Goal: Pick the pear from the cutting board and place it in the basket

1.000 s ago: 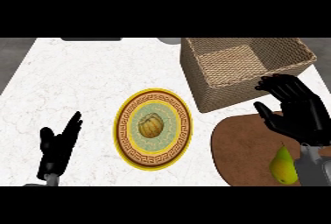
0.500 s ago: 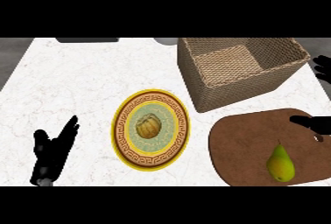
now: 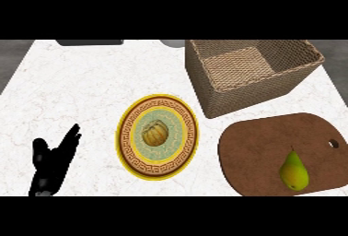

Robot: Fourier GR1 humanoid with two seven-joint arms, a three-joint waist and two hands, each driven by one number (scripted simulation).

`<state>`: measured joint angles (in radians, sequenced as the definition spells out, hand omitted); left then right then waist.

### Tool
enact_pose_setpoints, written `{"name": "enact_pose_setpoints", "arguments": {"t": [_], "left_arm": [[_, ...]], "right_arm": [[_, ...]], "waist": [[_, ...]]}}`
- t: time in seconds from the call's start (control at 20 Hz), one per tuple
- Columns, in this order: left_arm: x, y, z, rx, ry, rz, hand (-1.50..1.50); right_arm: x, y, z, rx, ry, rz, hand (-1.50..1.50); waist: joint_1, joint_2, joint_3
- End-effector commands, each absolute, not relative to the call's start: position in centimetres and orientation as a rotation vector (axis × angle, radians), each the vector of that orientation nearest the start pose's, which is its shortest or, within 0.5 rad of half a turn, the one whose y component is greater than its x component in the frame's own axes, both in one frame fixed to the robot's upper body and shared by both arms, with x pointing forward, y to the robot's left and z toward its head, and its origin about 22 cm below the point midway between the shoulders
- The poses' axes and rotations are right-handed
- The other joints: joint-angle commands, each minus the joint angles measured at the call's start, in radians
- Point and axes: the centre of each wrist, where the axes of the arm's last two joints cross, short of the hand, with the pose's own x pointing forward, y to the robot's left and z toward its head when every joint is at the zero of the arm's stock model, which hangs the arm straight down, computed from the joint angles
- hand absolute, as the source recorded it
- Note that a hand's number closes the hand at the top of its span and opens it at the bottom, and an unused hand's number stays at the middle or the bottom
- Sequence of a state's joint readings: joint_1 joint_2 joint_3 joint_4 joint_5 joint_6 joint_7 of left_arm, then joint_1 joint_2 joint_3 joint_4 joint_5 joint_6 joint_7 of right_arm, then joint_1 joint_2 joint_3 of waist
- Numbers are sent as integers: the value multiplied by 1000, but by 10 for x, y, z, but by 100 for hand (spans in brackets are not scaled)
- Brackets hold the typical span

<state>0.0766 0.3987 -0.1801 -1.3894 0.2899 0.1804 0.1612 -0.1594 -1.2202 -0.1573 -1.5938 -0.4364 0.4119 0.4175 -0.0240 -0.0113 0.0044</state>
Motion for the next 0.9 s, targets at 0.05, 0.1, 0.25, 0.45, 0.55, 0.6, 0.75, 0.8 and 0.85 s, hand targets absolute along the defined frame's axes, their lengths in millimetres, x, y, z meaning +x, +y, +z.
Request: {"name": "enact_pose_setpoints", "arguments": {"t": [0.05,0.1,0.25,0.45,0.55,0.6,0.75,0.8,0.85], "left_arm": [[196,294,-56,162,-987,-7,0],[195,309,-56,159,-1011,-1,0],[181,296,-55,158,-1009,-15,0],[192,316,-52,164,-1008,-17,0],[185,310,-49,158,-1009,-29,0],[185,299,-50,160,-1013,-28,0],[201,304,-51,165,-1020,-34,0],[205,314,-43,162,-1012,-8,0],[206,307,-62,151,-1001,-15,0]], "right_arm": [[244,-451,306,-452,-1027,915,-150],[242,-457,312,-453,-1003,916,-150],[239,-460,309,-434,-933,977,-150],[236,-459,319,-430,-947,972,-150],[233,-466,283,-402,-944,976,-150],[236,-466,293,-419,-952,970,-150],[227,-468,263,-382,-987,938,-150],[235,-451,258,-391,-994,930,-150],[228,-478,267,-394,-995,911,-150]], "waist": [[0,8,-4],[5,9,-5],[12,5,-4],[14,8,-5],[12,7,-4],[23,10,-4],[6,8,-4],[20,10,-4],[11,11,-4]]}}
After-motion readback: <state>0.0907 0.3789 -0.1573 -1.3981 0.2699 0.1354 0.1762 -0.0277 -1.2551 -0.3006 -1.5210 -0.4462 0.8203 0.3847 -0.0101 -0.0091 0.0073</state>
